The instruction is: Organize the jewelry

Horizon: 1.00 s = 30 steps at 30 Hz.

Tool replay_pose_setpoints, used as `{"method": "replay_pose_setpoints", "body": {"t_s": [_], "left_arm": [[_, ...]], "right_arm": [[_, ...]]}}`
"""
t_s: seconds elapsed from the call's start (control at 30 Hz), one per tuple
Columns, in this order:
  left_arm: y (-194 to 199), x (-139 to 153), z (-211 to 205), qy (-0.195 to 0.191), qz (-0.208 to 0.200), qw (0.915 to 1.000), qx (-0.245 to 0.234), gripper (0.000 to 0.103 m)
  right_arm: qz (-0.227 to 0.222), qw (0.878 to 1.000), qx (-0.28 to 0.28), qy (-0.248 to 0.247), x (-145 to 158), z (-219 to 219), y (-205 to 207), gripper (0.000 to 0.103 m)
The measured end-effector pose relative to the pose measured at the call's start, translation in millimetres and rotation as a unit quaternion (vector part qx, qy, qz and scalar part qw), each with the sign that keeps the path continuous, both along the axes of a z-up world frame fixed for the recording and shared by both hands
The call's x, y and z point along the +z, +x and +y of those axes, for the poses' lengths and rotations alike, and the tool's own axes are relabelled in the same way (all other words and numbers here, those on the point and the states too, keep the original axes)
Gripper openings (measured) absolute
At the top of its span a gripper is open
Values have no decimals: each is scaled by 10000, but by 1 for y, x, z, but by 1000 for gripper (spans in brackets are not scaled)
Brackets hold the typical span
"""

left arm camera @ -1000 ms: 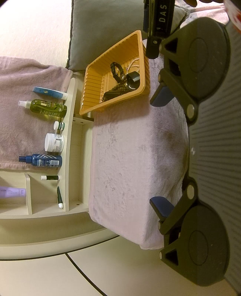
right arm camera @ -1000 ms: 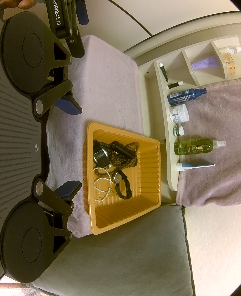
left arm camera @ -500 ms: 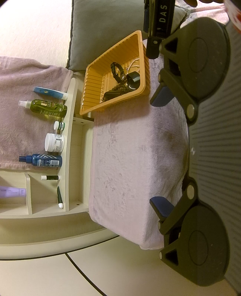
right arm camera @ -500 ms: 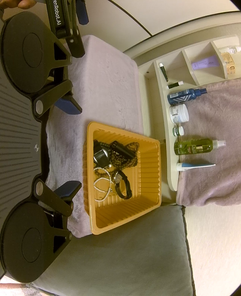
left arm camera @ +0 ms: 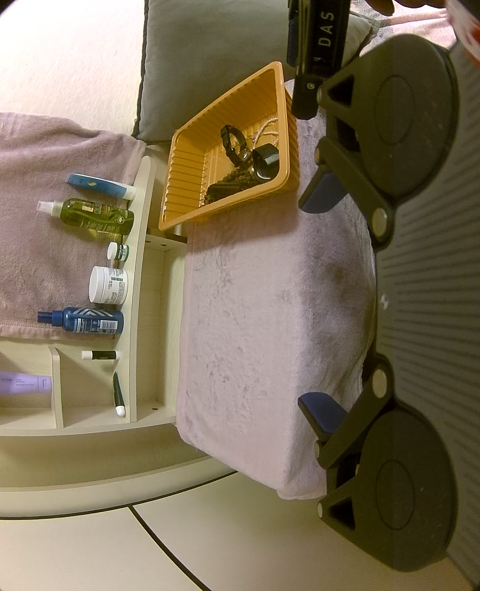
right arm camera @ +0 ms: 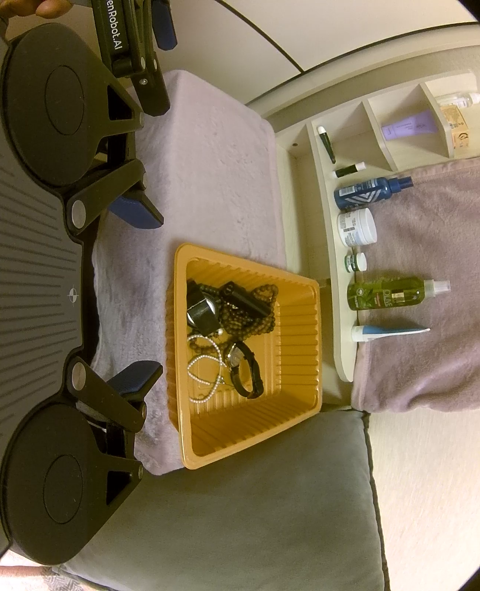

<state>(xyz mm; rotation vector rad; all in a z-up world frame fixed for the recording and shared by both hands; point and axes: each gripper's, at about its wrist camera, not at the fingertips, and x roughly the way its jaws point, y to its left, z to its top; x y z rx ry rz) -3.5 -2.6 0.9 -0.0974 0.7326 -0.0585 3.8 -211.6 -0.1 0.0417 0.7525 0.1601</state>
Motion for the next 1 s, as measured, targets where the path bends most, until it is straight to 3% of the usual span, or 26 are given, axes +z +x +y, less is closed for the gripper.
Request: {"method": "replay_pose_setpoints", "body": {"t_s": [0.77, 1.0], "left_arm": [[0, 0, 0, -20, 6, 10000, 14, 102], [-2, -2, -2, -181, -32, 9998, 93, 103]], "right_arm": [[4, 10000, 0, 5, 0, 0, 0, 78], [5, 10000, 2, 7, -2, 1, -2, 78]]}}
